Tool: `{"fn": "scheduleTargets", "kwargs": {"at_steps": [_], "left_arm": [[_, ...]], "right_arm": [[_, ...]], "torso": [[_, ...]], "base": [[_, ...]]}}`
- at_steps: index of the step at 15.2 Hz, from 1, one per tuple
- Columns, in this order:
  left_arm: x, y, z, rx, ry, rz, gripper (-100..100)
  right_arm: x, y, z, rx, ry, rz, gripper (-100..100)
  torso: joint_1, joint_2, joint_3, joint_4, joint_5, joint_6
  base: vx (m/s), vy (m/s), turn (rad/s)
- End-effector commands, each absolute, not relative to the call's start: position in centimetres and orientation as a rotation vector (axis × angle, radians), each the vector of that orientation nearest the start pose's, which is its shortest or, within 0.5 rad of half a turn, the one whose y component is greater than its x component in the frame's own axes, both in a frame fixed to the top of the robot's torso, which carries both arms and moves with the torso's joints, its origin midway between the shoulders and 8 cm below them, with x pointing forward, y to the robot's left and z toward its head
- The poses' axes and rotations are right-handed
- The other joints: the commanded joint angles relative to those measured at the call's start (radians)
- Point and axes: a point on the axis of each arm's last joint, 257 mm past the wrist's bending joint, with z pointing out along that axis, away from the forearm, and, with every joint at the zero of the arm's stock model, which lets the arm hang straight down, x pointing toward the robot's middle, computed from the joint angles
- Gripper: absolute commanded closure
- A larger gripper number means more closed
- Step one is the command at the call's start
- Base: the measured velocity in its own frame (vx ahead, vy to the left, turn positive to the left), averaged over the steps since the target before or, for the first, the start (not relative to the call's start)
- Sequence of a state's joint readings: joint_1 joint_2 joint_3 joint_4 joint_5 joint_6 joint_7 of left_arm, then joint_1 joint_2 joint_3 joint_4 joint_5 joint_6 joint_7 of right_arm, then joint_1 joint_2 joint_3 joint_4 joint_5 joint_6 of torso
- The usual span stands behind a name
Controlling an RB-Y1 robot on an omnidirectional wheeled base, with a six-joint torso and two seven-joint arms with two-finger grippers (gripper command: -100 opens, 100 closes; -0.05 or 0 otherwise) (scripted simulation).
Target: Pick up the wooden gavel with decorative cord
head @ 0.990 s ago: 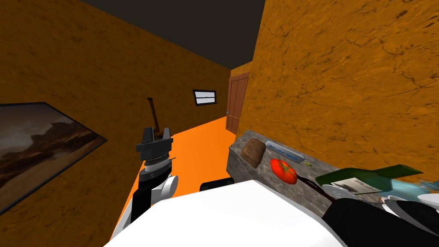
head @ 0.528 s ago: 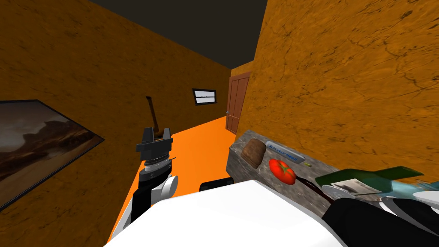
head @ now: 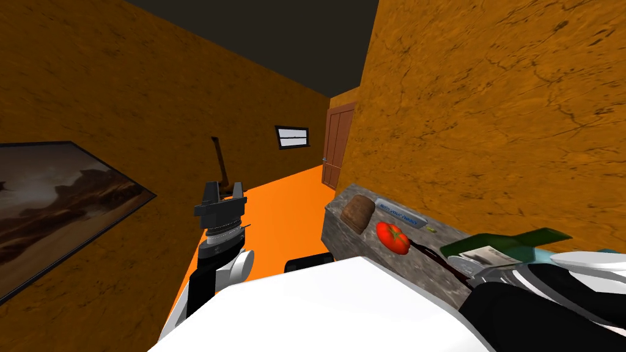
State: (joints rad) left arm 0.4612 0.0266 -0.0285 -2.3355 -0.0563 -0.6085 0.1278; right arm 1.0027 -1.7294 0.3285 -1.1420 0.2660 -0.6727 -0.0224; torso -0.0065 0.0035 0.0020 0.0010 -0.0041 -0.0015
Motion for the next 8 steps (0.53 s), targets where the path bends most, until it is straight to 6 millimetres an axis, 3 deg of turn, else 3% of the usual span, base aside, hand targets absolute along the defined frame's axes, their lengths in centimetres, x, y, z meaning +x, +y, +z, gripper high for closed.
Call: {"fn": "scheduleTargets", "kwargs": {"at_steps": [1,8], "left_arm": [[31.5,24.8,7.8,-0.486,0.506,-1.476,0],[31.5,24.8,7.8,-0.486,0.506,-1.476,0]], "right_arm": [[3.4,-68.8,-30.7,-0.136,3.034,-0.063,100],[4.8,-68.3,-30.0,-0.091,3.043,-0.073,100]], "torso": [[0.000,0.000,0.000,0.000,0.000,0.000],[0.003,0.000,0.000,0.000,0.003,0.001]], "base": [[-0.083,-0.024,0.015],[-0.065,-0.021,0.012]]}}
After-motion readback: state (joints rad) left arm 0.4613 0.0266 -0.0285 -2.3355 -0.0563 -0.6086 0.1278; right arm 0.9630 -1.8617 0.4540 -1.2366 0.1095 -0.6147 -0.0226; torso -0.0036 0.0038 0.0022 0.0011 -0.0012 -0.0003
